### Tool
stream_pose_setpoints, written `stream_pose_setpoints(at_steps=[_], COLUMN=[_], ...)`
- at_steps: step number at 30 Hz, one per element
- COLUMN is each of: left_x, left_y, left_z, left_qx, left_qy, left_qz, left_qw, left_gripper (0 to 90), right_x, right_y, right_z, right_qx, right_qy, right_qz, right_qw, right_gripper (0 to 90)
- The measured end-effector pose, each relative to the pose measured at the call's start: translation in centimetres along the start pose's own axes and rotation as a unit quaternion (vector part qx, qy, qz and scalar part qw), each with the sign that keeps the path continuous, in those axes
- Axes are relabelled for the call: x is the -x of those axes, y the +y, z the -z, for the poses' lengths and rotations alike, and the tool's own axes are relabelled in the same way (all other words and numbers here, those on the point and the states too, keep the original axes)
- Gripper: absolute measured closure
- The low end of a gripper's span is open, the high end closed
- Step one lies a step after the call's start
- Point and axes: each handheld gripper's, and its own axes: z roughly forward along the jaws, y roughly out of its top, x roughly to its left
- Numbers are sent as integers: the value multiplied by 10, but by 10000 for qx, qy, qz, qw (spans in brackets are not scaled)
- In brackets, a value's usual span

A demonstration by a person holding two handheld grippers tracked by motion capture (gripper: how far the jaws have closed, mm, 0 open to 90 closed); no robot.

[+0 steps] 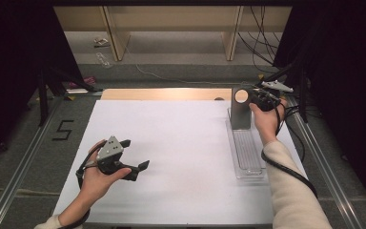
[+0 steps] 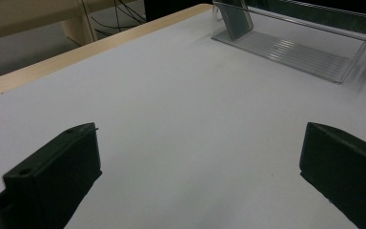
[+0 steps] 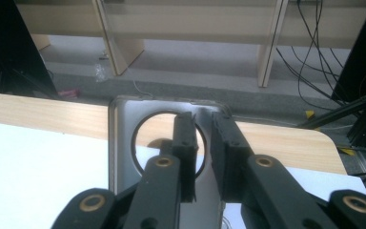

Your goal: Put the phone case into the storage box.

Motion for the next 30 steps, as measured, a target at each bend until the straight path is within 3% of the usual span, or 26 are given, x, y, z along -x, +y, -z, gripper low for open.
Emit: stream_pose_setpoints(at_steps=[9, 18, 30], left_x=[0, 0, 0], left_y=[0, 0, -1], left_z=[0, 0, -1], left_qx=[-9, -11, -21], left_qy=[-1, 1, -6], left_qz=[8, 5, 15], left_qw=[10000, 10000, 10000], left_gripper=[0, 0, 0], right_x=[-4, -5, -8], right_y=[0, -2, -5], right_z=[8, 18, 31], right_qx=[-8, 32, -83], right_qy=[-5, -92, 203], right_qz=[84, 23, 48], right_qw=[10000, 10000, 9997], right_gripper=[713, 510, 364])
